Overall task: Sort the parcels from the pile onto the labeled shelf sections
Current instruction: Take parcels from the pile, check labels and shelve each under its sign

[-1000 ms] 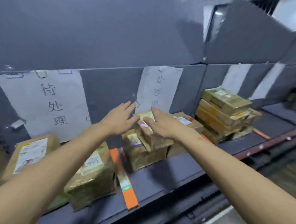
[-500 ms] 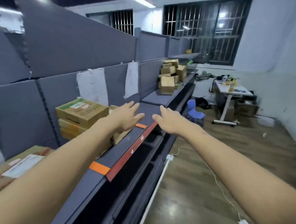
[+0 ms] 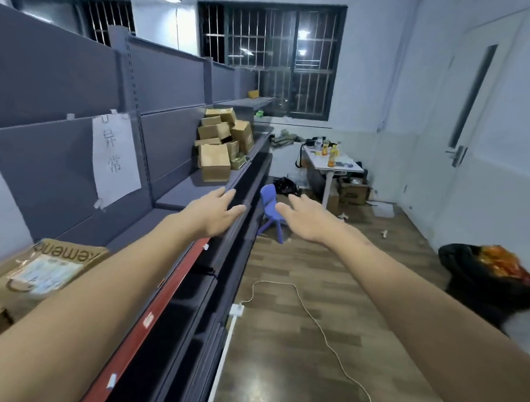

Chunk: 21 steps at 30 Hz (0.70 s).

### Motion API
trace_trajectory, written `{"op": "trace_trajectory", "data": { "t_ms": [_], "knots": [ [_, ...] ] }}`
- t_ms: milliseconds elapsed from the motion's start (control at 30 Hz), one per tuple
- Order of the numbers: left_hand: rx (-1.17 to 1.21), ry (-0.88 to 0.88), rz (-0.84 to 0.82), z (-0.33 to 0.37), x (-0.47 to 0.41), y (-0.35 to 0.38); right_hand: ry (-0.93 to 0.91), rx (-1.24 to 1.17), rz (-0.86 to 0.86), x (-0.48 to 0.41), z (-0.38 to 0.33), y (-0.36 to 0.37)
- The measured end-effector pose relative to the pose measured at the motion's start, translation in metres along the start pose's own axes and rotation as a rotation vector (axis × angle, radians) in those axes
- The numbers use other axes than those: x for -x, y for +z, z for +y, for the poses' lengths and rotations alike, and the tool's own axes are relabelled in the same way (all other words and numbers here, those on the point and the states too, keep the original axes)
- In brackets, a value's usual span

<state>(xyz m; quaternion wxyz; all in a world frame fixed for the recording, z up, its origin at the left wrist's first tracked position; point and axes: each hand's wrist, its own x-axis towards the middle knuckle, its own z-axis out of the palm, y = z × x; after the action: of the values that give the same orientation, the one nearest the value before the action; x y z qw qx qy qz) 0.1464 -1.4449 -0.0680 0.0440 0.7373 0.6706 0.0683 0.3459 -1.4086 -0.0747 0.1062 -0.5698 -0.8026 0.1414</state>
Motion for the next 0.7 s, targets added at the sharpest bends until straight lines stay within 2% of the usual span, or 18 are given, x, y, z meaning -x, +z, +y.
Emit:
{"op": "trace_trajectory", "data": {
  "t_ms": [200, 333, 433, 700],
  "knots": [
    [0.156, -0.039, -0.002, -0.035, -0.141, 0.001, -0.014, -0.033, 0.026, -0.114, 0.023, -0.022],
    [0.202, -0.057, -0.061, -0.042, -0.219, 0.014, 0.091, -0.134, 0.049, -0.191, 0.052, -0.023],
    [0.207, -0.052, -0.066, -0.047, -0.279, 0.024, 0.042, -0.077, 0.044, -0.25, 0.077, -0.019],
    [0.186, -0.119, 0.001, -0.038, -0.474, 0.032, -0.03, -0.164, 0.056, -0.432, 0.17, -0.055]
  ]
}}
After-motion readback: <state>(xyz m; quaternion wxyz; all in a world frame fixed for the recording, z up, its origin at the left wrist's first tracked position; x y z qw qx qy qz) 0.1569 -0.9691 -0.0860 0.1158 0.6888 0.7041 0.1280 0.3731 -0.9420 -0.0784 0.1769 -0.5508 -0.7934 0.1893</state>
